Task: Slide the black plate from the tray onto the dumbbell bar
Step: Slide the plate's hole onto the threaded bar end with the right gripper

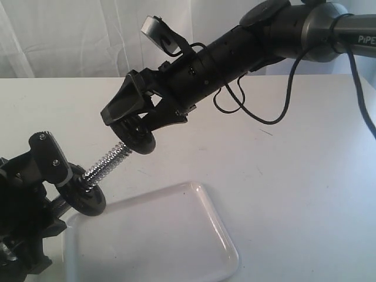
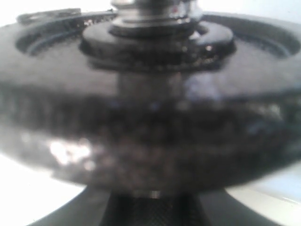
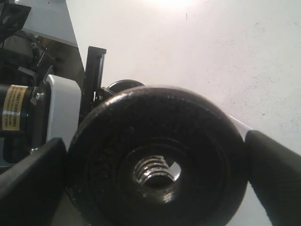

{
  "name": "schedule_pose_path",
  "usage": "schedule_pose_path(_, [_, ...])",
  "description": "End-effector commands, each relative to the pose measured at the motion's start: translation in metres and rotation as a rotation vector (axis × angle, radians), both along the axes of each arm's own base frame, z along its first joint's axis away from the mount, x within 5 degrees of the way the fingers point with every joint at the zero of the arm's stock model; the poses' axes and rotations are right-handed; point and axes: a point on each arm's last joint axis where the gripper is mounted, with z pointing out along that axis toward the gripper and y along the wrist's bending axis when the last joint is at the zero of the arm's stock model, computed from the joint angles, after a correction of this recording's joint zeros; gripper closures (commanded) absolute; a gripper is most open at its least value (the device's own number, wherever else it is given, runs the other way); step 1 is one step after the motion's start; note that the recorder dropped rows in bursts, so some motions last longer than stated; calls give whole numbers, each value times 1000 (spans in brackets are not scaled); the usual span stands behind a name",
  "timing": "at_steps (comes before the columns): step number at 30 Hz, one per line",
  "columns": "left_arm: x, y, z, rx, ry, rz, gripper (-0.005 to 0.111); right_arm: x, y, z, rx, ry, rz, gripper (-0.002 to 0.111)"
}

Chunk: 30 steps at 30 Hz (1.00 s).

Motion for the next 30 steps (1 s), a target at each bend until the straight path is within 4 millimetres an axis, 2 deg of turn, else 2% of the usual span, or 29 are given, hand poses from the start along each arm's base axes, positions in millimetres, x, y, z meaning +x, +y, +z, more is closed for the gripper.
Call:
schedule_pose_path(1, [23,-9,40,-185,-367,45,107,-8,-2,27,86,-23,0,108])
schedule_pose_path(4, [23,-9,40,-186,-371,46,107,-12,-4,37,79,-56,6,108])
schedule_pose_path(9, [23,-9,41,-189,-377,46,107,-14,-7,37,40,-85,19,108])
schedule_pose_path(20, [23,-9,41,-189,-377,46,107,-20,-9,17,39,-70,50,108])
schedule_pose_path(26, [23,-9,41,-189,-377,46,107,-16,-4,15,121,-59,41,108])
schedule_pose_path(30, [23,-9,41,-189,-377,46,107,-10,0,2,133,-17,31,108])
